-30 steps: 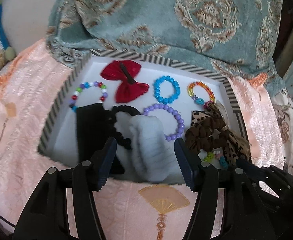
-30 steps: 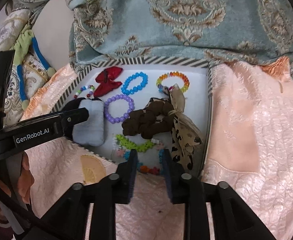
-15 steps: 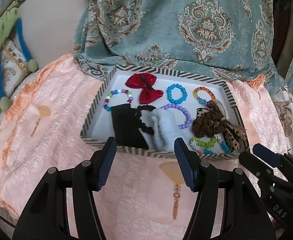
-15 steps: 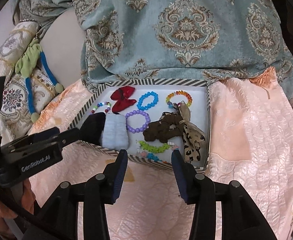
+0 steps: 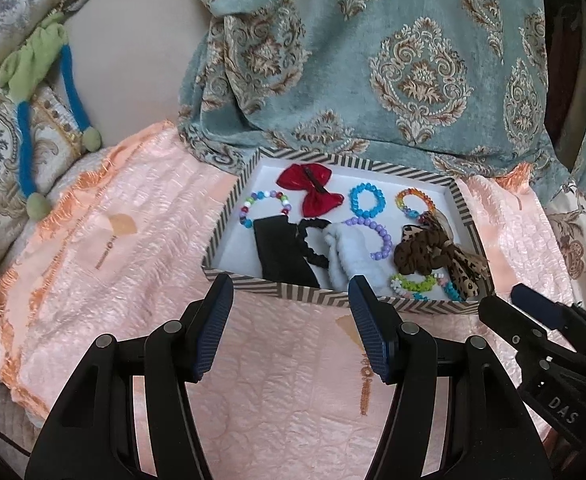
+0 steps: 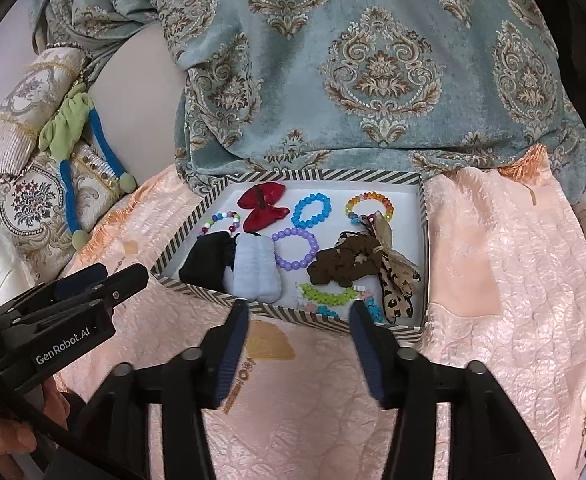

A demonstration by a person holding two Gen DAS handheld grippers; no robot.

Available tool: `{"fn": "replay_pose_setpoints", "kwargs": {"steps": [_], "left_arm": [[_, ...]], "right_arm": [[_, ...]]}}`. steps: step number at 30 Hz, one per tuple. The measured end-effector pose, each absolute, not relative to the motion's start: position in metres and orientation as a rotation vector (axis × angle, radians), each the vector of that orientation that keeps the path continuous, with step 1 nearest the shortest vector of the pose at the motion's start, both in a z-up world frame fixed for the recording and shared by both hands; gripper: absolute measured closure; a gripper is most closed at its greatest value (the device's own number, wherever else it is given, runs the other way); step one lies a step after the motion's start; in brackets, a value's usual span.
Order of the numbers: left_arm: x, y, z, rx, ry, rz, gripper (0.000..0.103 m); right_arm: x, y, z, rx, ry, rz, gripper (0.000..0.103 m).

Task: Organize jewelry
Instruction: 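Withdraw both grippers from the tray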

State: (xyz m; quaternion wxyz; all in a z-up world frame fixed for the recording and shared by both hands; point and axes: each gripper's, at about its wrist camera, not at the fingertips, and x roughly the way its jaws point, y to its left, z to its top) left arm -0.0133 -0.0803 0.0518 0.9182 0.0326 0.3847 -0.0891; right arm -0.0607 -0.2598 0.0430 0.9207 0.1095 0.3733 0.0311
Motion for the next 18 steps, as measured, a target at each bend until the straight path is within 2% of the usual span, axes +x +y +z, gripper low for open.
{"fn": "replay_pose_setpoints", "kwargs": {"steps": [2, 18], "left_arm": [[-0.016, -0.080, 0.054, 0.074, 0.786, -0.185, 0.043], [-0.027, -0.078, 0.066, 0.116, 0.751, -0.138, 0.043]], "right_arm": [[-0.064, -0.260, 0.046, 0.226, 0.752, 0.057, 0.041], [-0.072, -0.257, 0.055, 0.205, 0.727, 0.043, 0.040]]}}
